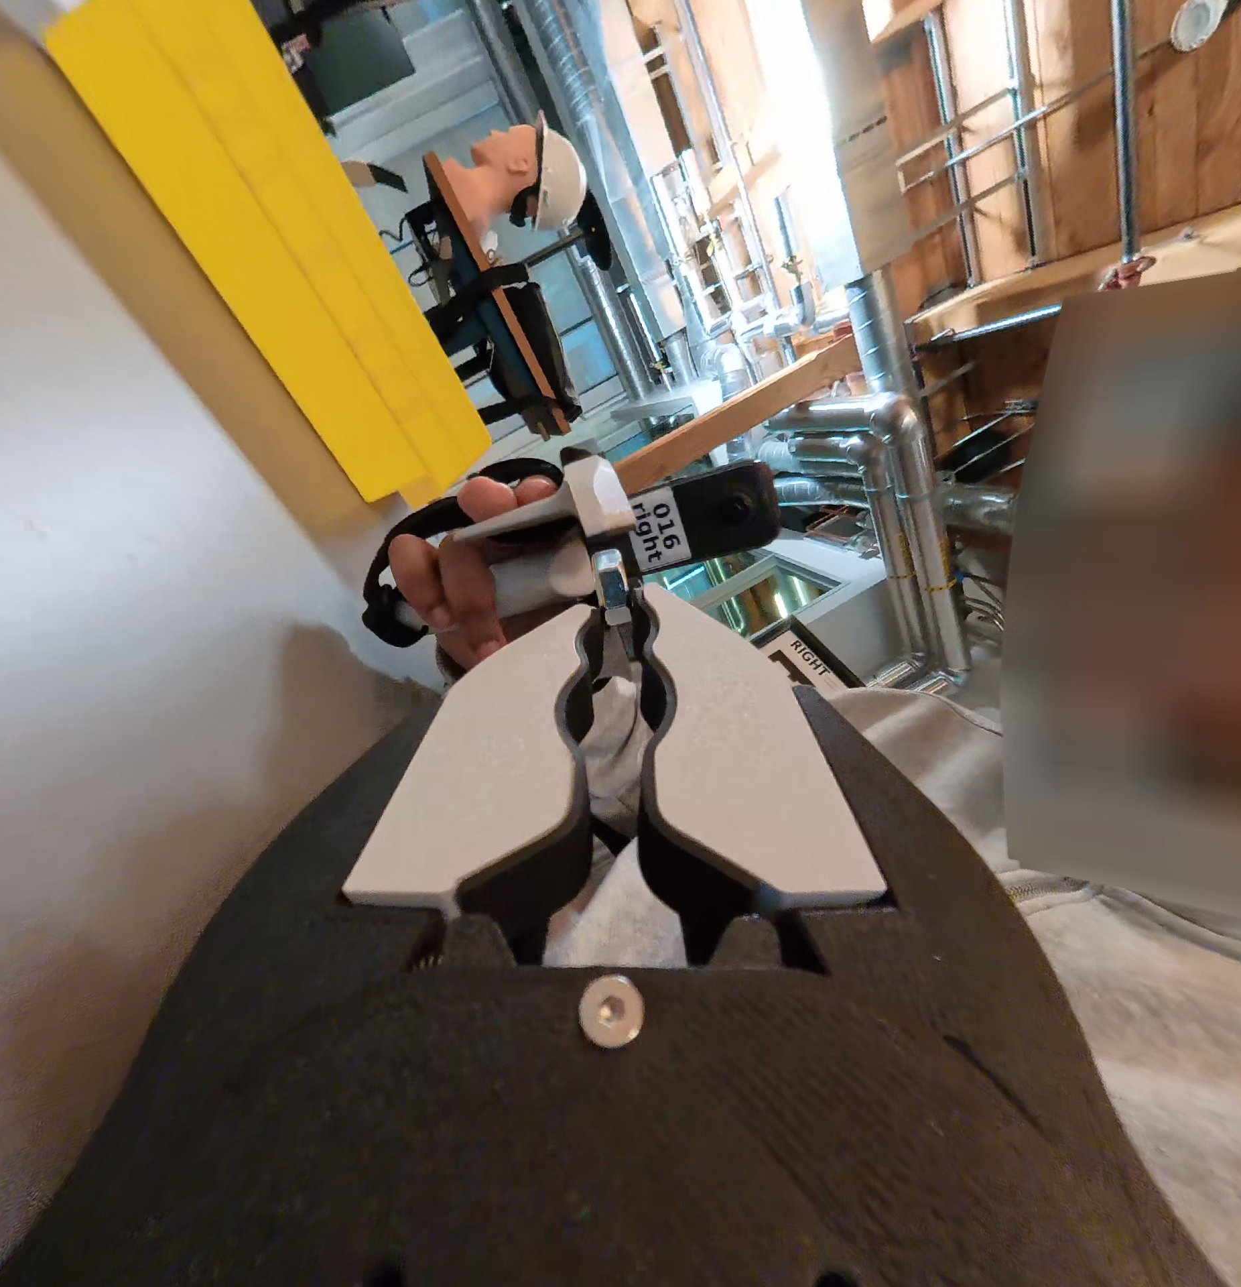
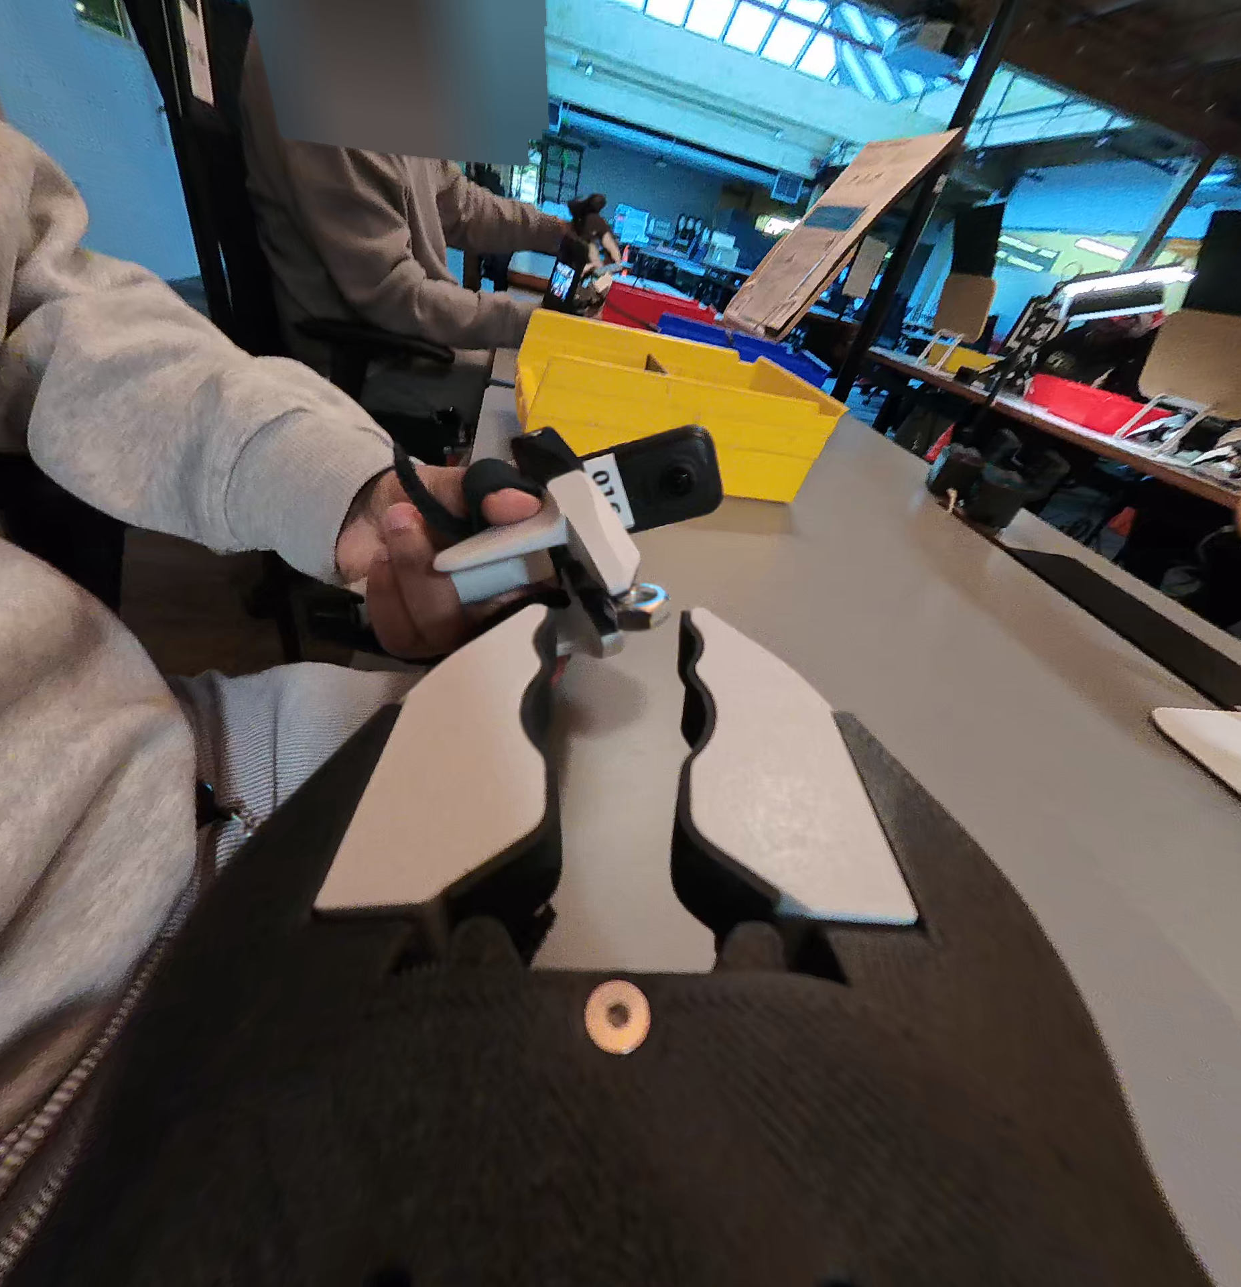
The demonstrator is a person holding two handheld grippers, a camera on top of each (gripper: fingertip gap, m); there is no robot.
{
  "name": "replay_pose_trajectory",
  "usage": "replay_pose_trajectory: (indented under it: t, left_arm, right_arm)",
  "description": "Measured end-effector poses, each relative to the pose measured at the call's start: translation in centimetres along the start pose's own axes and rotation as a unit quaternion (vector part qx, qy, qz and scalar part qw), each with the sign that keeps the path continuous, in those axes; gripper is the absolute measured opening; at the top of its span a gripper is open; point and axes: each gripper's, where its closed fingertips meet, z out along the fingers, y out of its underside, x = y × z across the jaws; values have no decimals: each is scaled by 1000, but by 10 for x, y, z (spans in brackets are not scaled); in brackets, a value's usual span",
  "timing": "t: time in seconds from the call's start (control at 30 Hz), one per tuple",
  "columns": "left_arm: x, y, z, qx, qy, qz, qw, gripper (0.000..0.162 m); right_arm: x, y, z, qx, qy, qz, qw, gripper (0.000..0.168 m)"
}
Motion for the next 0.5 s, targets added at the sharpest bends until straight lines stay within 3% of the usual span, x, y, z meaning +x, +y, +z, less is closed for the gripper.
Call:
replay_pose_trajectory:
  t: [0.5]
  left_arm:
    - [6,20,6,-63,11,-11,998,10]
  right_arm:
    - [-12,-9,-4,32,-65,43,996,27]
